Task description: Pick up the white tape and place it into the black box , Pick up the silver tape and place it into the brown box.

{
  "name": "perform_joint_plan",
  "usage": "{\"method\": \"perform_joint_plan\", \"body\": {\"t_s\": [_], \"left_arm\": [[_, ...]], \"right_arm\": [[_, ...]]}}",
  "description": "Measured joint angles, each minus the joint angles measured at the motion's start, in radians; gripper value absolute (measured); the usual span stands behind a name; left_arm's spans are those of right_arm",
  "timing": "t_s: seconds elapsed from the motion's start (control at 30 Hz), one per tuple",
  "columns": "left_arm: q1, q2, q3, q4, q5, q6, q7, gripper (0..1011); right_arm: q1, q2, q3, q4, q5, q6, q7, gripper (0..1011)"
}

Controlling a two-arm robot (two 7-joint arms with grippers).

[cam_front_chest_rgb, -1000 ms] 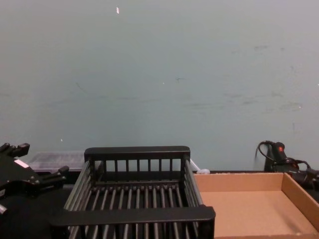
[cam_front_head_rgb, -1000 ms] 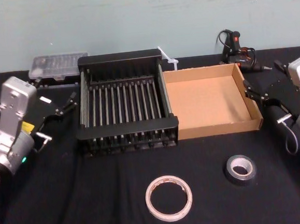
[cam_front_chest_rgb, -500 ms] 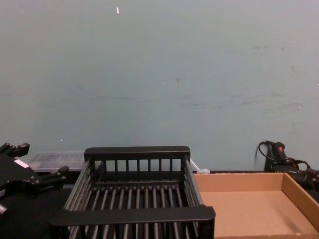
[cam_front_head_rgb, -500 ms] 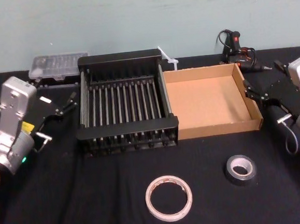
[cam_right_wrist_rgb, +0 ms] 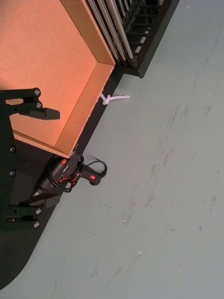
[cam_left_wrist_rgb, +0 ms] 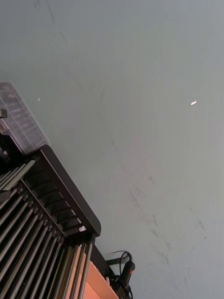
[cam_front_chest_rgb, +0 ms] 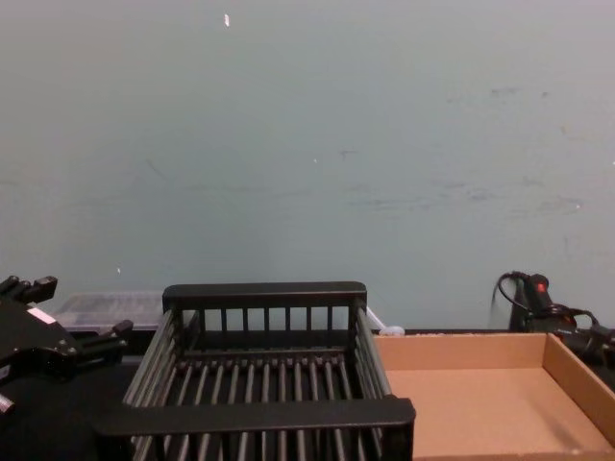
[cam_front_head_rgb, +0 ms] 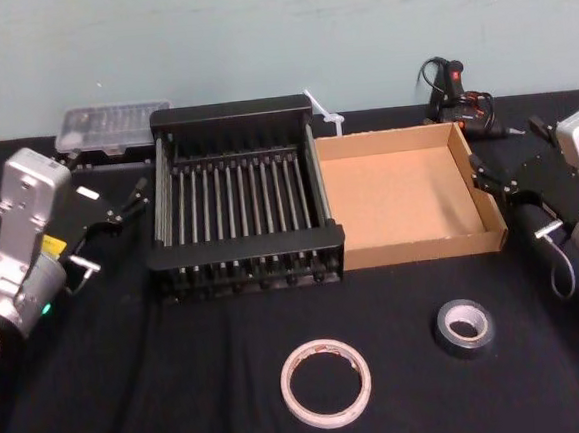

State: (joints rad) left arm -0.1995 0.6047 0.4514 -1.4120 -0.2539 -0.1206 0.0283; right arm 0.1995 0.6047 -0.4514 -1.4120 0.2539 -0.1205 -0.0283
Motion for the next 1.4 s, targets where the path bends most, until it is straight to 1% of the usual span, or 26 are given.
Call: {"method": "perform_joint_plan", "body": {"t_s": [0.1, 0.2, 0.43, 0.53, 0.6, 0.7, 0.73, 0.87, 1.03, 1.17, 1.27, 1.4], "left_arm": [[0.0, 0.0, 0.0, 0.0, 0.0, 0.0, 0.0, 1002], [0.0, 0.0, 0.0, 0.0, 0.0, 0.0, 0.0, 1001], [0.0, 0.0, 0.0, 0.0, 0.0, 0.0, 0.0, 1001], [0.0, 0.0, 0.0, 0.0, 0.0, 0.0, 0.0, 1001], [0.0, 0.0, 0.0, 0.0, 0.0, 0.0, 0.0, 1001], [0.0, 0.0, 0.0, 0.0, 0.0, 0.0, 0.0, 1001], [0.0, 0.0, 0.0, 0.0, 0.0, 0.0, 0.0, 1001], [0.0, 0.0, 0.0, 0.0, 0.0, 0.0, 0.0, 1001], [0.0, 0.0, 0.0, 0.0, 0.0, 0.0, 0.0, 1001], [0.0, 0.0, 0.0, 0.0, 0.0, 0.0, 0.0, 1001], [0.0, 0.0, 0.0, 0.0, 0.0, 0.0, 0.0, 1001], [0.0, 0.0, 0.0, 0.0, 0.0, 0.0, 0.0, 1001]], "right_arm": [[-0.01, 0.002, 0.007, -0.009, 0.0, 0.001, 0.001, 1002], [-0.035, 0.007, 0.021, -0.029, 0.004, 0.004, 0.006, 1002], [-0.094, 0.021, 0.058, -0.099, 0.026, 0.019, 0.015, 1002], [-0.129, 0.028, 0.081, -0.143, 0.047, 0.038, 0.023, 1002], [-0.142, 0.032, 0.089, -0.16, 0.055, 0.045, 0.028, 1002], [-0.177, 0.043, 0.111, -0.208, 0.08, 0.072, 0.043, 1002], [-0.177, 0.043, 0.111, -0.208, 0.08, 0.072, 0.043, 1002], [-0.218, 0.058, 0.132, -0.262, 0.098, 0.1, 0.057, 1002], [-0.258, 0.073, 0.153, -0.313, 0.116, 0.124, 0.077, 1002], [-0.304, 0.09, 0.178, -0.37, 0.137, 0.158, 0.095, 1002], [-0.333, 0.1, 0.194, -0.403, 0.147, 0.173, 0.106, 1002], [-0.359, 0.108, 0.211, -0.433, 0.16, 0.195, 0.112, 1002]]}}
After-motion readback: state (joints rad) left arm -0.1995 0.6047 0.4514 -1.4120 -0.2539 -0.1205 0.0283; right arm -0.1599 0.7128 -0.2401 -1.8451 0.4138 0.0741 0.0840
